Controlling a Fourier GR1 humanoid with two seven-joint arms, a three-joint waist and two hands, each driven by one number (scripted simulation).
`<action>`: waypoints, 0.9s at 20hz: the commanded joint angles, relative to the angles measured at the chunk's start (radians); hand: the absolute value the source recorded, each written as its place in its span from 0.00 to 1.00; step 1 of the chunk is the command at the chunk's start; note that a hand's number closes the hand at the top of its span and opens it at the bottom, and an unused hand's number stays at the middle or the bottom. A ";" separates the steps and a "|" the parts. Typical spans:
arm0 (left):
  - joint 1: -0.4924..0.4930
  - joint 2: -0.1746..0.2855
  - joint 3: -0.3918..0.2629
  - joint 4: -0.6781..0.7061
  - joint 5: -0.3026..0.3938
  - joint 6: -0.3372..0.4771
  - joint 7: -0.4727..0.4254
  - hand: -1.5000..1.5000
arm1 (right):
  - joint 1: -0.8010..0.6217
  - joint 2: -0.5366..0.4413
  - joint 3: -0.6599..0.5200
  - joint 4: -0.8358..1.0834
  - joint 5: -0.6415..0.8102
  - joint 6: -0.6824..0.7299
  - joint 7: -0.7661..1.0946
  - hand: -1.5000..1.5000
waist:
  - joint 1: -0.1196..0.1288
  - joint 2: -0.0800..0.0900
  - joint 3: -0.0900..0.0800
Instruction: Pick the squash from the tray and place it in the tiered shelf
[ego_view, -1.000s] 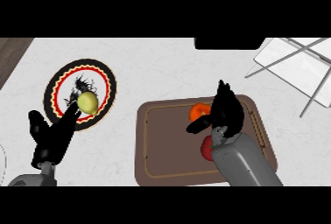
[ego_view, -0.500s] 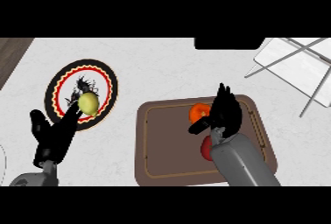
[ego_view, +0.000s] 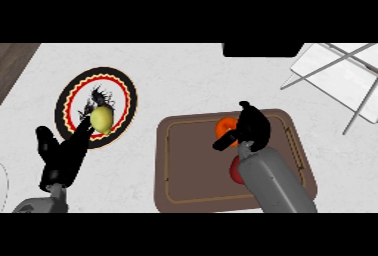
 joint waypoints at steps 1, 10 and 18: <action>0.030 0.015 -0.003 -0.031 0.018 -0.027 0.045 0.50 | -0.026 0.002 0.081 0.080 -0.057 0.174 0.020 1.00 | 0.018 0.008 -0.006; -0.027 -0.002 0.060 0.101 0.007 -0.073 -0.021 0.50 | -0.086 0.002 0.110 0.125 -0.109 -0.092 -0.091 1.00 | -0.006 0.009 -0.007; 0.006 -0.039 0.031 0.038 -0.020 -0.035 0.011 0.50 | -0.214 0.000 -0.006 0.069 -0.035 -0.115 -0.007 1.00 | -0.005 0.010 -0.007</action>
